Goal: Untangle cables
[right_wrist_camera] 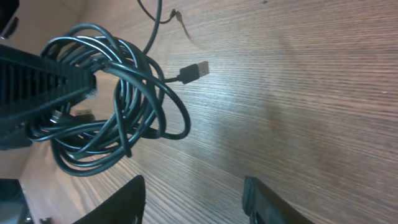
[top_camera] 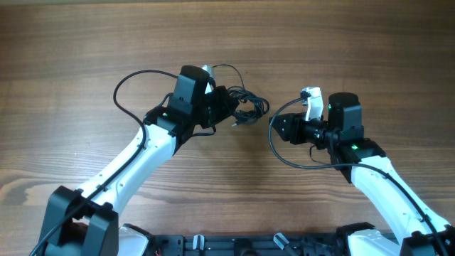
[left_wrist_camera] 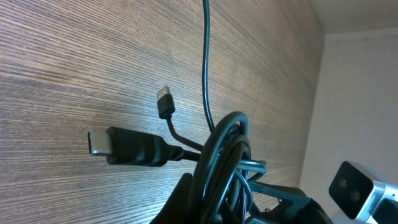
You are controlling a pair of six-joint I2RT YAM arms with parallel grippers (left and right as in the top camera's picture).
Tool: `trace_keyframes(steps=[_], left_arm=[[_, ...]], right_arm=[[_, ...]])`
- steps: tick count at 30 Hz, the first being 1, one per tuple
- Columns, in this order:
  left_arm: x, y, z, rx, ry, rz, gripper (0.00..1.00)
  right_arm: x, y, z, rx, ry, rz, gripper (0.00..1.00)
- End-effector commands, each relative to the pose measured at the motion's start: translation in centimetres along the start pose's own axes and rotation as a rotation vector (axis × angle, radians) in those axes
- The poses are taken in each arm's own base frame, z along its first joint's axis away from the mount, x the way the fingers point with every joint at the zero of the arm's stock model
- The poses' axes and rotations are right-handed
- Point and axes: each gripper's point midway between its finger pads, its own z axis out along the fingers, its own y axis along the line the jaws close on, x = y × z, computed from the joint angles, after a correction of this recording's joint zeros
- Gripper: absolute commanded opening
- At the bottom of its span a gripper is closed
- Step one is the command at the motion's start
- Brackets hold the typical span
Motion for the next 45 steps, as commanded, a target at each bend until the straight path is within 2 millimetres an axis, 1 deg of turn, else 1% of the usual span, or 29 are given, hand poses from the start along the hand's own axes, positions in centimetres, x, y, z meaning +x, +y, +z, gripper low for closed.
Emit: trace_keyframes(steps=[1,5,7,8,9,10,11,12,14,15,16,18,20,21,26,29,31,32,34,35,36,38,41,43,45], left_arm=[[-0.3,-1.1,-0.5,0.022,-0.02,0.023,0.04],[-0.2,-1.0,-0.5,0.017,-0.02,0.064,0.04],[-0.2,-1.0,-0.5,0.015,-0.023,0.064,0.04],[-0.2,-1.0,-0.5,0.015,-0.023,0.064,0.04],[-0.2,-1.0,-0.5,0.015,-0.024,0.064,0.04],[-0.2,-1.0,-0.5,0.015,-0.023,0.064,0.04],[-0.2,-1.0,-0.5,0.015,-0.022,0.064,0.04],[-0.1,-1.1,-0.4,0.016,-0.02,0.066,0.04],[0.2,-1.2,-0.3,0.017,-0.015,0.072,0.04],[0.3,-1.3,-0.3,0.015,-0.016,0.078,0.04],[0.3,-1.3,-0.2,0.011,-0.019,0.079,0.04],[0.3,-1.2,-0.1,-0.003,-0.033,0.086,0.04],[0.6,-1.1,0.3,-0.016,-0.033,0.092,0.04],[0.8,-1.1,0.4,-0.018,-0.027,0.094,0.04],[1.8,-1.9,0.7,-0.001,-0.012,0.113,0.04],[2.2,-2.8,0.9,0.026,-0.012,0.132,0.04],[2.5,-3.3,1.0,0.043,-0.008,0.144,0.04],[2.8,-3.6,1.0,0.052,0.001,0.149,0.04],[3.5,-4.1,1.0,0.075,0.031,0.155,0.04],[4.0,-4.3,1.0,0.09,0.056,0.156,0.04],[4.4,-4.5,0.9,0.106,0.079,0.157,0.04],[5.2,-5.0,0.8,0.139,0.128,0.159,0.04],[6.8,-5.9,0.4,0.198,0.214,0.163,0.04],[7.8,-6.6,-0.1,0.246,0.274,0.173,0.04],[9.0,-7.7,-0.8,0.323,0.341,0.222,0.04]], right_arm=[[0.4,-0.4,0.1,0.022,0.011,-0.043,0.49],[0.8,-0.4,0.1,0.019,0.027,-0.058,0.3],[0.9,-0.1,0.1,-0.001,0.032,-0.058,0.16],[0.9,-0.1,0.1,-0.003,0.033,-0.058,0.11],[0.9,-0.1,0.1,-0.003,0.033,-0.057,0.11],[0.9,-0.1,0.1,-0.003,0.033,-0.056,0.12],[0.9,0.0,0.1,-0.004,0.033,-0.054,0.16],[0.9,-0.1,0.1,-0.003,0.033,-0.054,0.22],[0.8,0.2,0.1,-0.019,0.031,-0.059,0.38],[0.8,0.6,0.1,-0.037,0.031,-0.061,0.47],[0.7,1.1,0.1,-0.065,0.031,-0.067,0.53],[0.7,1.7,0.0,-0.101,0.031,-0.075,0.61],[0.7,1.7,0.0,-0.101,0.031,-0.079,0.65],[0.6,1.6,0.0,-0.093,0.028,-0.079,0.66],[-0.1,-0.5,0.2,0.036,-0.009,-0.079,0.67],[0.1,-0.4,0.5,0.052,-0.006,-0.092,0.67],[0.1,-0.9,0.6,0.1,-0.011,-0.097,0.67],[0.0,-1.7,0.6,0.152,-0.023,-0.078,0.66],[-0.5,-3.9,0.1,0.289,-0.068,0.007,0.66],[-0.9,-4.7,-0.2,0.338,-0.095,0.042,0.66],[-1.2,-5.1,-0.4,0.363,-0.116,0.057,0.66],[-1.9,-5.3,-0.5,0.373,-0.149,0.07,0.66],[-2.7,-4.9,-0.5,0.358,-0.181,0.06,0.69],[-2.8,-4.9,-0.5,0.356,-0.186,0.059,0.7],[-2.8,-5.1,-0.6,0.367,-0.188,0.06,0.71]])
